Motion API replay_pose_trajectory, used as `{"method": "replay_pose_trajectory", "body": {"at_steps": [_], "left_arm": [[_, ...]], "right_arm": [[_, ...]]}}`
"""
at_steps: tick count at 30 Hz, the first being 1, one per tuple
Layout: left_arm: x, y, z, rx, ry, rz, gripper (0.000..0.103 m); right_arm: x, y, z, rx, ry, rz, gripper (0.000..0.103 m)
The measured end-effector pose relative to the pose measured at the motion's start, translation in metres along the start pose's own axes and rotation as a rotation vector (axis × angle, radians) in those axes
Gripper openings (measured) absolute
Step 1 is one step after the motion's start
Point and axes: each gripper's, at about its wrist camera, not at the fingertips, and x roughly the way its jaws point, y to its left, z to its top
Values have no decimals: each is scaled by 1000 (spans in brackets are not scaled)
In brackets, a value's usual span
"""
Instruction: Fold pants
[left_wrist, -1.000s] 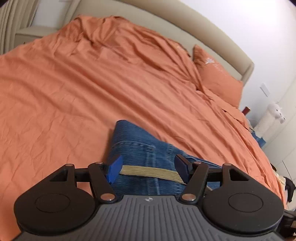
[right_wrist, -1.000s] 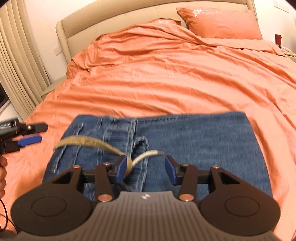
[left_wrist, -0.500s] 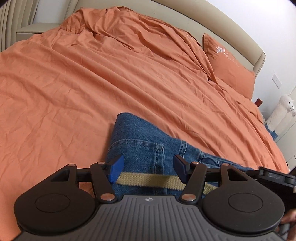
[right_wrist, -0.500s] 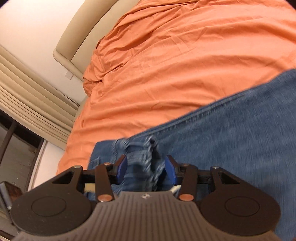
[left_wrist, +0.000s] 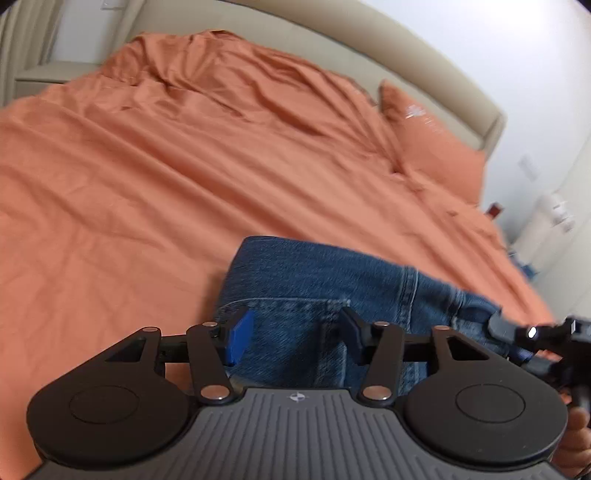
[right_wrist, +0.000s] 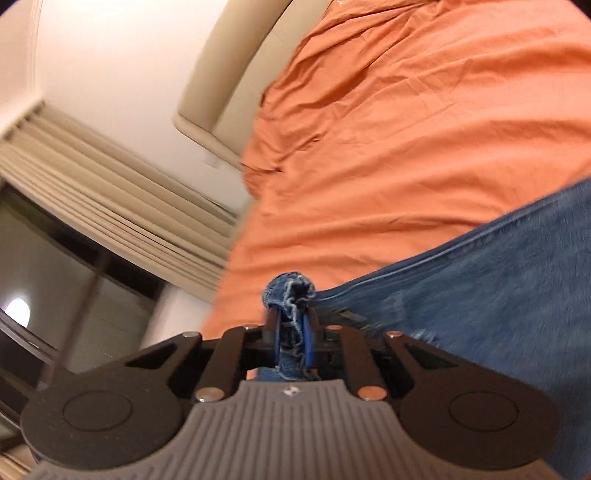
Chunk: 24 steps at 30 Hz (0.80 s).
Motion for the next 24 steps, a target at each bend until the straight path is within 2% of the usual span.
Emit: {"method": "replay_pose_trajectory", "body": {"at_steps": [2, 3, 4, 7, 10, 13, 14, 15, 19, 22, 24], "left_arm": [[0, -3, 0, 7, 12, -14, 59], [3, -4, -2, 18, 25, 0, 58], [7, -4, -3, 27, 40, 16, 57], [18, -4, -8, 42, 83, 54, 56], [22, -2, -9, 60, 92, 81, 56], [22, 1, -9, 53, 93, 84, 56], [23, 1, -9, 51, 94, 85, 56], [24, 1, -9, 48, 96, 86, 56], [27, 3, -10, 43, 98, 83, 56], [29, 3, -10, 41, 98, 86, 57], [28, 4, -10, 39, 95, 88, 57]], "right_arm": [[-8, -5, -6, 52, 4, 0, 8], [-8, -11, -8, 76, 8, -22, 7], [-3, -31, -14, 126, 29, -99, 7], [7, -51, -20, 176, 55, -147, 7], [19, -60, -18, 192, 62, -144, 8], [22, -54, -13, 156, 49, -152, 25], [24, -54, -12, 148, 51, -158, 40], [26, -55, -12, 153, 57, -164, 42], [32, -71, -12, 210, 74, -150, 41], [36, -78, -13, 229, 78, -104, 33], [45, -83, -14, 249, 88, -64, 22]]}}
